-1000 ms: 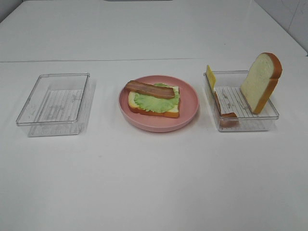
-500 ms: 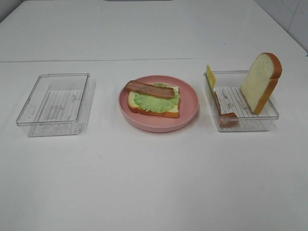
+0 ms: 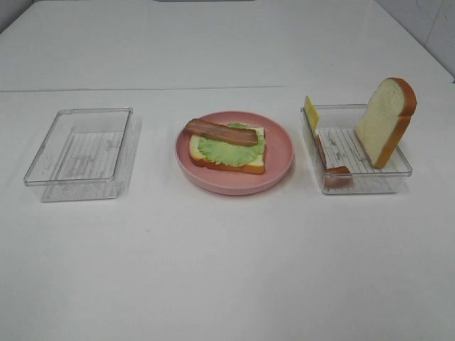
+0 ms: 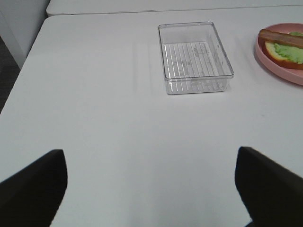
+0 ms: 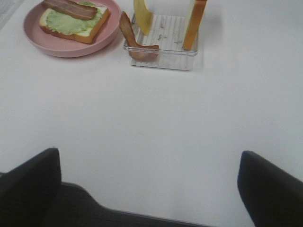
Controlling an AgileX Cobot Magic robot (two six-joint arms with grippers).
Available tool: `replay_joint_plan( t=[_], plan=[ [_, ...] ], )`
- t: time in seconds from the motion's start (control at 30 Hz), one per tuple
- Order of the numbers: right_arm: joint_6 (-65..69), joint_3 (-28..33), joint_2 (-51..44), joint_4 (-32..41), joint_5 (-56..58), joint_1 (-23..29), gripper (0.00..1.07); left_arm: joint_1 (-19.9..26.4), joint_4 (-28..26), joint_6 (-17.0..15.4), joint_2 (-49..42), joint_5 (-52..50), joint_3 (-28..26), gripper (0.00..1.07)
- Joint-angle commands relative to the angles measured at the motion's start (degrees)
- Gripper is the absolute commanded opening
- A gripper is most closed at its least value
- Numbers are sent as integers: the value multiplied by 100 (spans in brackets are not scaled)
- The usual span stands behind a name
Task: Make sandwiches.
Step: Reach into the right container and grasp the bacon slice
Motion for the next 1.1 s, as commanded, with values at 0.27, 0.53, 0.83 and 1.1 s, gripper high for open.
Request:
replay_joint_plan(
  t=[0.27,0.53,0.83,1.1],
  plan=[
    [23,11,-172,120,-86,-6,99,17,-40,0,-74,-40,6,88],
    [23,-155,223,109,-854,-6,99,17,-40,0,-74,-40,6,88],
    [23,-160,1702,34,-2630,-6,99,17,-40,0,-74,-40,6,88],
    [0,-258,3552,52,-3168,-6,99,17,-40,0,-74,-40,6,88]
  ],
)
